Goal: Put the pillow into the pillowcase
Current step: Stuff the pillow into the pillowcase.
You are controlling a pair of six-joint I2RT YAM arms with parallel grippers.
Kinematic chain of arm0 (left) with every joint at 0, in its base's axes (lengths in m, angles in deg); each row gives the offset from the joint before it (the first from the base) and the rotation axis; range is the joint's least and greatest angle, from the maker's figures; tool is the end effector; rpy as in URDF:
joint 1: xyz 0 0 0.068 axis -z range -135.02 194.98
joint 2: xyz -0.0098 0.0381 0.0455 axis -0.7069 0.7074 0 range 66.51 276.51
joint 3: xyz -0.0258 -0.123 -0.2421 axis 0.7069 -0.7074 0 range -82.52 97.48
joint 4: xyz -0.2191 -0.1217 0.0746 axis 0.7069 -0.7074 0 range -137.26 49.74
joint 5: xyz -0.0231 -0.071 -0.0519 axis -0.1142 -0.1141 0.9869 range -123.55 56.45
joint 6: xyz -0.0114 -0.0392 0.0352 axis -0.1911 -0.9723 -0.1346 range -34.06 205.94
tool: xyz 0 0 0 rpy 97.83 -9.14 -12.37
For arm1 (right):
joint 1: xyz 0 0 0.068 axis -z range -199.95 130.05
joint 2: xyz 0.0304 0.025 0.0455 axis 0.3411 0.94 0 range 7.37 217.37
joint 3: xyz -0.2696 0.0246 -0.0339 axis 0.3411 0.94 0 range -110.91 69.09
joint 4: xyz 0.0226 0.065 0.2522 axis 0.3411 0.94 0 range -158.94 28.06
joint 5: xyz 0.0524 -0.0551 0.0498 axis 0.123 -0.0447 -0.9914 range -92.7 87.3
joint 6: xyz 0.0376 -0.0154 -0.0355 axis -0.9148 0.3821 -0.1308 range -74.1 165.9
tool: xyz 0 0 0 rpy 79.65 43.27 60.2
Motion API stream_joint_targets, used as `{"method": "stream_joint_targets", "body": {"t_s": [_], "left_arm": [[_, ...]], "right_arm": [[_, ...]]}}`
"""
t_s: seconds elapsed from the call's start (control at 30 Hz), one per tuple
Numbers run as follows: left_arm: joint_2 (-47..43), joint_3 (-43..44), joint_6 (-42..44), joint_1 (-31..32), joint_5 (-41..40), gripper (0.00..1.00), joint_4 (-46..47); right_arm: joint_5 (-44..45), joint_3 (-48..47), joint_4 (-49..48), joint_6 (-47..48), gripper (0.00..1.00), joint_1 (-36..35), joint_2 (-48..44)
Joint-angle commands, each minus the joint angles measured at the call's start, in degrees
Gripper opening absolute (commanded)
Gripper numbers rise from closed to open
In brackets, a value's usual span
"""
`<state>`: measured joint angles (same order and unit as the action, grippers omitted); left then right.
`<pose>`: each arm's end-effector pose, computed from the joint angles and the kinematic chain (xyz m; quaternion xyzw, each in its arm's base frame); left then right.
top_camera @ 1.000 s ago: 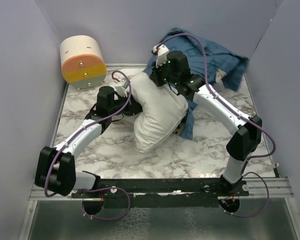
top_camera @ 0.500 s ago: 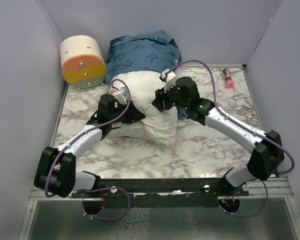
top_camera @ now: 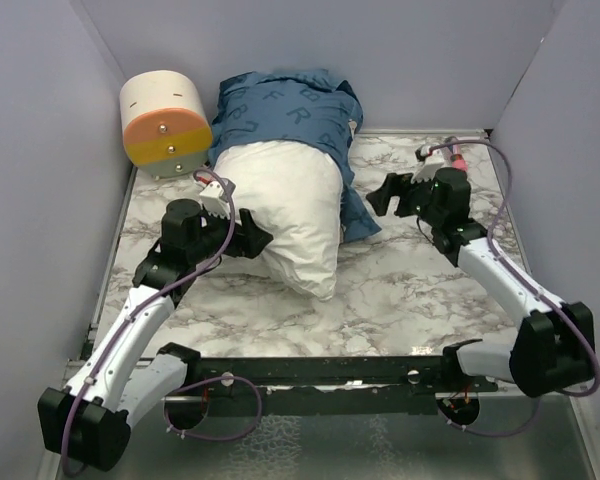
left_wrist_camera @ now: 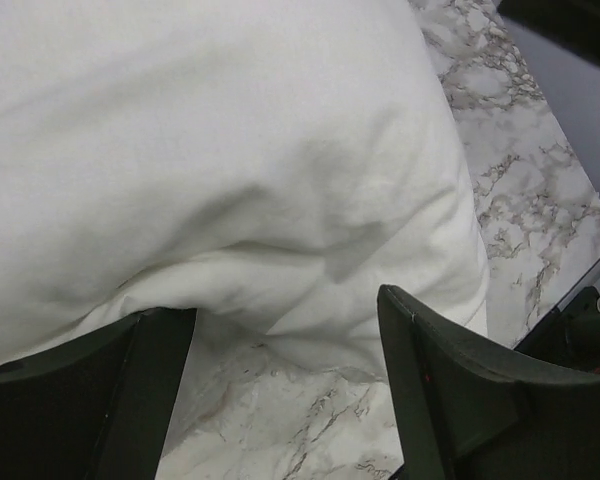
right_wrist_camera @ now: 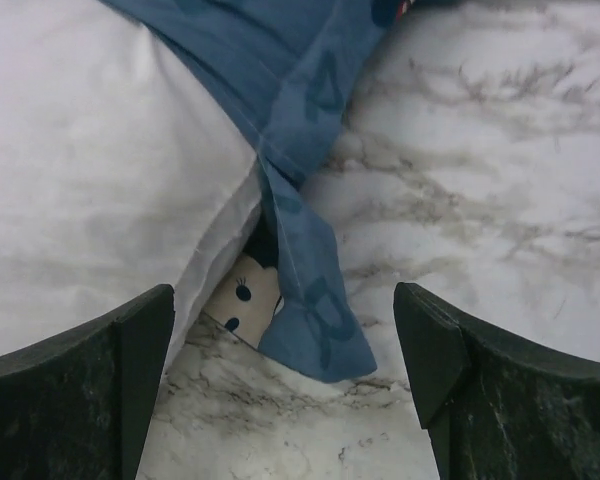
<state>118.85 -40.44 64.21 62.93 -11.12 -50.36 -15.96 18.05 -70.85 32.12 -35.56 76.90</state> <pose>0.1963 -0.0779 0.3007 0.0844 0.8085 -0.3403 0.4727 0.2705 0.0840 0.3089 -0.0817 0.7951 0.2402 0.5508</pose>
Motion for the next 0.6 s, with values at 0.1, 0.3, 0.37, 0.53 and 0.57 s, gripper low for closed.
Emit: {"method": "stream_joint_targets", "body": {"t_s": [0.1,0.3,0.37,0.53,0.57], "left_arm": [[-2.8,11.3,5.4,-0.8,-2.7,0.76,-12.5],[5.8,20.4,4.1,7.1,-9.3,0.78,-11.3],[10.0,24.3,7.5,14.4,-18.5,0.8,-11.9],[24.1,33.7,15.7,23.0,-32.3,0.9,-13.9],[26.7,35.0,17.1,23.6,-34.5,0.91,-14.5]], "right_arm": [[-11.4,4.0,-12.9,-9.8,0.93,1.1,13.4],[-13.6,-0.6,-18.0,-12.8,0.93,1.0,24.0],[-14.3,-3.2,-18.2,-13.2,0.93,1.0,27.9],[-14.2,-7.9,-17.9,-13.2,0.92,0.9,34.7],[-14.2,-8.3,-18.0,-13.0,0.92,0.9,35.4]]}}
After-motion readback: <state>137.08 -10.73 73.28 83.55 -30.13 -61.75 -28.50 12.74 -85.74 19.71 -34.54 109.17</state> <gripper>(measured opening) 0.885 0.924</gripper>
